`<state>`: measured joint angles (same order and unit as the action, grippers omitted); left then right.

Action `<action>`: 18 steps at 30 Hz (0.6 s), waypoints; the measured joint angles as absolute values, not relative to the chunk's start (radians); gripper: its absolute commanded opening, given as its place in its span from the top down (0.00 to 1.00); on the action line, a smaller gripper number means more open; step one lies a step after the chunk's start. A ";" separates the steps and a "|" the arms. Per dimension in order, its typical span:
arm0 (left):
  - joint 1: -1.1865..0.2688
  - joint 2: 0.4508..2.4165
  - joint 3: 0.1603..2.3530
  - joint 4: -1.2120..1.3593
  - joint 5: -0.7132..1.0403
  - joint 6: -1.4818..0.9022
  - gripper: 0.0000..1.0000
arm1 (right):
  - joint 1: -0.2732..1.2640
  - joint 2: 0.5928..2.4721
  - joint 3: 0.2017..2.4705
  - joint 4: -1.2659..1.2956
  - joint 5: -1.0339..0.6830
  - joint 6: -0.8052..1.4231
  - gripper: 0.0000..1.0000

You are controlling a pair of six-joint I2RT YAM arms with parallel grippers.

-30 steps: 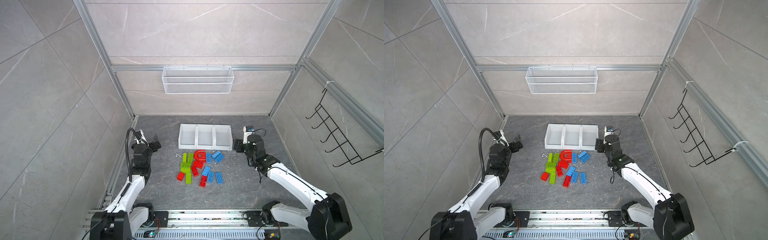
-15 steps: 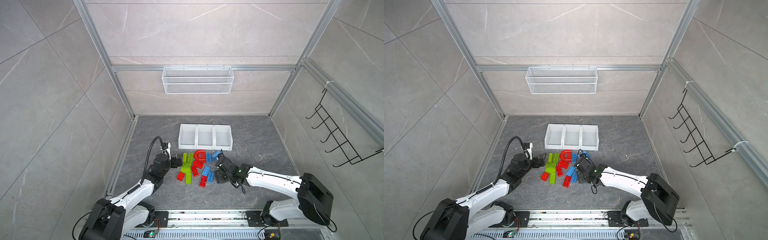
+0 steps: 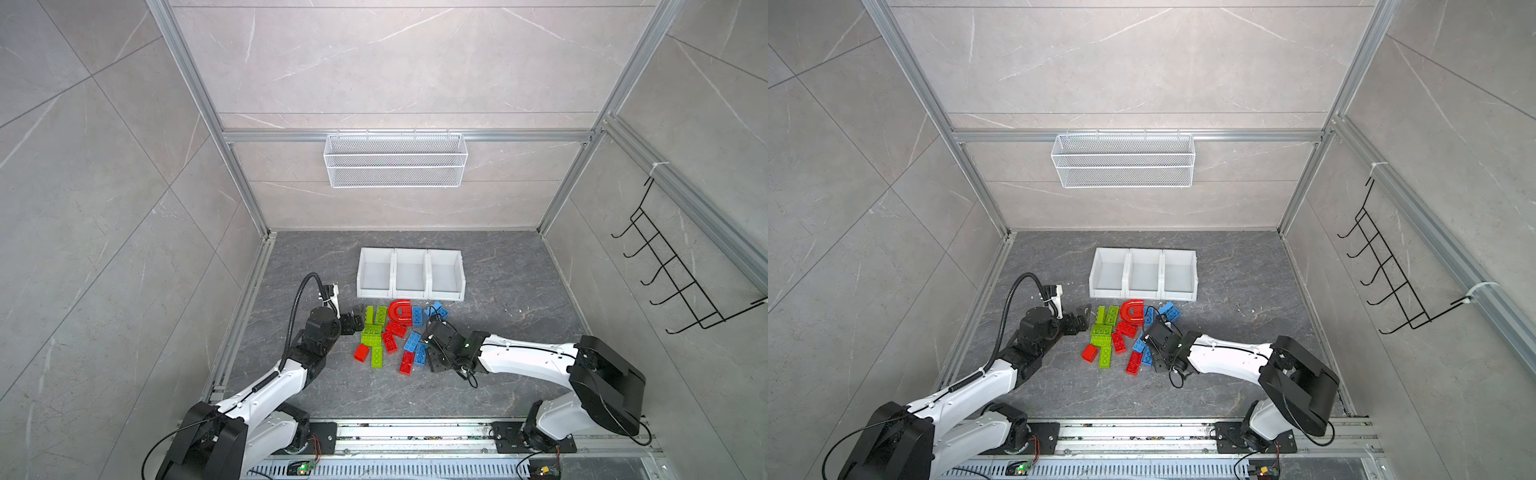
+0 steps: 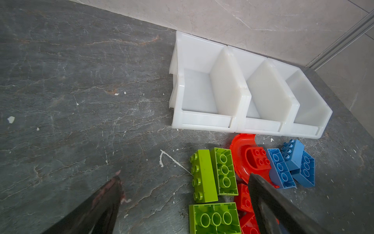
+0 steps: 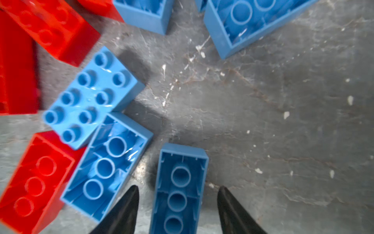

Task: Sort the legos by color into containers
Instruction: 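Reach the right gripper down and grasp a light-blue brick from the pile, then carry the blue brick into the bin compartment nearest the right arm and release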

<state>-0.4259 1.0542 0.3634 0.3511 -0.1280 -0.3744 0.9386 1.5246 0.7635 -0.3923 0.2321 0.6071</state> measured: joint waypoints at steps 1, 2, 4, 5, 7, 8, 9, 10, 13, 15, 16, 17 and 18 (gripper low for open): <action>-0.426 1.046 0.363 0.345 -0.130 -0.374 0.01 | 0.939 1.531 0.764 -0.392 0.238 0.609 0.41; -0.426 1.033 0.363 0.337 -0.130 -0.374 0.01 | 0.939 1.536 0.764 -0.392 0.243 0.610 0.41; -0.426 1.005 0.363 0.332 -0.132 -0.374 0.01 | 0.939 1.541 0.764 -0.390 0.251 0.611 0.43; -0.426 0.992 0.363 0.332 -0.134 -0.374 0.01 | 0.939 1.545 0.764 -0.386 0.253 0.610 0.45; -0.426 0.976 0.363 0.333 -0.144 -0.374 0.01 | 0.939 1.549 0.764 -0.381 0.258 0.610 0.49; -0.426 0.972 0.363 0.332 -0.150 -0.374 0.00 | 0.939 1.552 0.764 -0.377 0.260 0.610 0.51; -0.426 0.972 0.363 0.332 -0.152 -0.374 0.01 | 0.939 1.557 0.765 -0.376 0.263 0.610 0.52; -0.426 0.972 0.363 0.328 -0.155 -0.374 0.01 | 0.939 1.561 0.766 -0.373 0.265 0.611 0.53; -0.426 0.972 0.363 0.316 -0.157 -0.374 0.01 | 0.939 1.567 0.770 -0.369 0.270 0.611 0.54; -0.426 0.970 0.363 0.315 -0.160 -0.374 0.01 | 0.939 1.567 0.773 -0.369 0.278 0.610 0.58; -0.426 0.970 0.363 0.314 -0.162 -0.374 0.01 | 0.939 1.567 0.773 -0.369 0.280 0.611 0.59; -0.426 0.968 0.363 0.313 -0.165 -0.374 0.01 | 0.939 1.567 0.773 -0.368 0.283 0.610 0.62; -0.426 0.967 0.363 0.313 -0.167 -0.374 0.01 | 0.939 1.567 0.773 -0.368 0.285 0.610 0.64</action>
